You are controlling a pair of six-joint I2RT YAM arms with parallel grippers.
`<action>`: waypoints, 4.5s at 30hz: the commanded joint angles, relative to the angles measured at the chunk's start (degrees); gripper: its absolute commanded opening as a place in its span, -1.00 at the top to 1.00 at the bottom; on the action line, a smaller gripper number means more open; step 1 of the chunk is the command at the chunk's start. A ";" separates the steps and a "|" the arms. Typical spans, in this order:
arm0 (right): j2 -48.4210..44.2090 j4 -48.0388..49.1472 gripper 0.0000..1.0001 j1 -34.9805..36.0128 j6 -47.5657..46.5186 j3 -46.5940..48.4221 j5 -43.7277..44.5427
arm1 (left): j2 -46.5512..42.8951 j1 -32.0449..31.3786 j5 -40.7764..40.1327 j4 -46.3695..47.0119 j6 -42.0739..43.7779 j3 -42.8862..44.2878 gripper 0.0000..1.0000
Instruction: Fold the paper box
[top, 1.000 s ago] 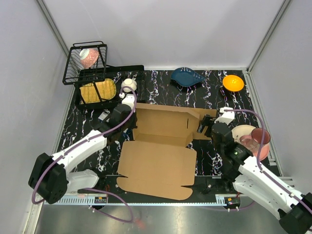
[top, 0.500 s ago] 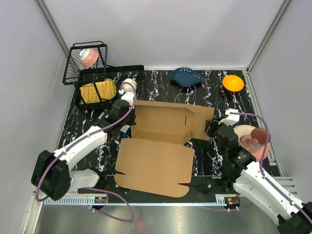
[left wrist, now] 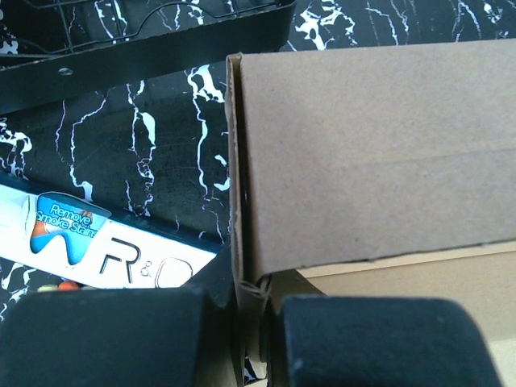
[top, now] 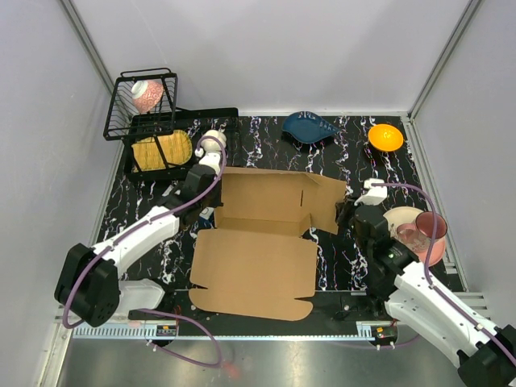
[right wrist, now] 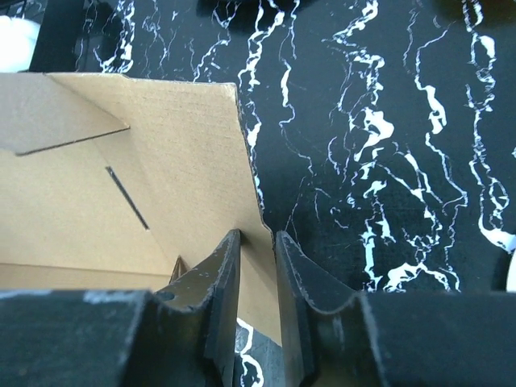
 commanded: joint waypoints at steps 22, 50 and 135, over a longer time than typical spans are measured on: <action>8.31 -3.14 1.00 0.34 7.37 7.58 -1.79 | -4.31 -16.29 -9.84 30.93 -5.68 -12.71 1.00; 16.22 6.00 0.92 3.68 10.81 6.62 -10.49 | 0.25 -28.07 -16.69 42.12 6.27 -14.83 1.00; 12.61 -36.55 -0.32 4.12 11.16 23.14 7.35 | 9.31 -35.55 -45.97 36.32 4.79 -13.33 1.00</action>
